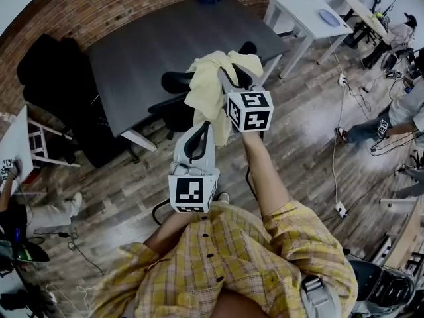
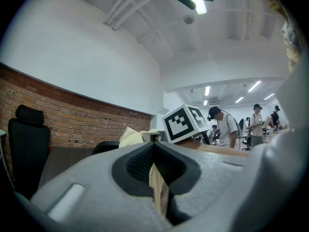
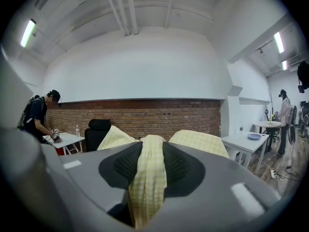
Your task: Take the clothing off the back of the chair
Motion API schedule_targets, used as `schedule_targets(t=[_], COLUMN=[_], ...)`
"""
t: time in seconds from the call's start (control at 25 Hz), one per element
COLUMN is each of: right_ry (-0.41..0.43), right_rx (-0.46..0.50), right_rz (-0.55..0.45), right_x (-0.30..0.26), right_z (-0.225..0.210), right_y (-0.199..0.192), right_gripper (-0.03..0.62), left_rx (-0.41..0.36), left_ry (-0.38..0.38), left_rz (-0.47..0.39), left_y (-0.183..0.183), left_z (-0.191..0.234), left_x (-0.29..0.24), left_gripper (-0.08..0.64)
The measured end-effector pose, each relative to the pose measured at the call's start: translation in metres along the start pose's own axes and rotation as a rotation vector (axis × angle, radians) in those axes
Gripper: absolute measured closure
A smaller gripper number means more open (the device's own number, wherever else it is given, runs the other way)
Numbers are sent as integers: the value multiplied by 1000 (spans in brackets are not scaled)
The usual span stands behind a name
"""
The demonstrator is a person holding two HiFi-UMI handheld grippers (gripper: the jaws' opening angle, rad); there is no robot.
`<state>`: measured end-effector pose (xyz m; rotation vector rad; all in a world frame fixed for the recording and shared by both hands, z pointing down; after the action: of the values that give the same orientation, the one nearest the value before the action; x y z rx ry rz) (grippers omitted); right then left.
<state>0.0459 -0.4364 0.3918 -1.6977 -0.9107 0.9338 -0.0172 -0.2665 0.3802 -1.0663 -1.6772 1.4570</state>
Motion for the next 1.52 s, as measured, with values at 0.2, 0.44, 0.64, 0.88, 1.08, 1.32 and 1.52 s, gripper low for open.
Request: schedule_targets(t=[0.2,0.44,0.64,0.88,1.08,1.32,1.52], right_ry=[8,16,19,16,22,16,2], right_rx=[-17,-16,-7,-4,9,13,25], right_rz=[17,11,-29,-79,-131,-211,-256], right_x=[1,4,11,31,46,78,104], right_z=[1,4,8,7,15,18,18], right_y=[1,5,23,46,69,102,120], right_gripper=[460,465,463,463,462,462,460], left_rx=[-2,0,2,-13,-9,-6,-1], left_ry=[-2,3,2,-8,-13,-38,-59], left_rz=[-1,-3,-7,-20,-33,-35,-50], left_y=[3,3,4,13,17,19,26], left_z=[0,0,0,-9,-10,-22,-32], left_x=[5,11,12,17,19,22,27], left_gripper=[560,560,560,560,560,560,560])
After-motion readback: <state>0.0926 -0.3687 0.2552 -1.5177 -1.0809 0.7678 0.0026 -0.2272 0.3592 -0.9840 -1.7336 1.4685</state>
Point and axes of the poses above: the fingertips, and each gripper's own axes: x backward along the fingers, z to its left, y out of its top, the point moved 1 cm from there along x, backward along the fingers, and after that the axes turned 13 degrees about -x, right-handed, at the moved point
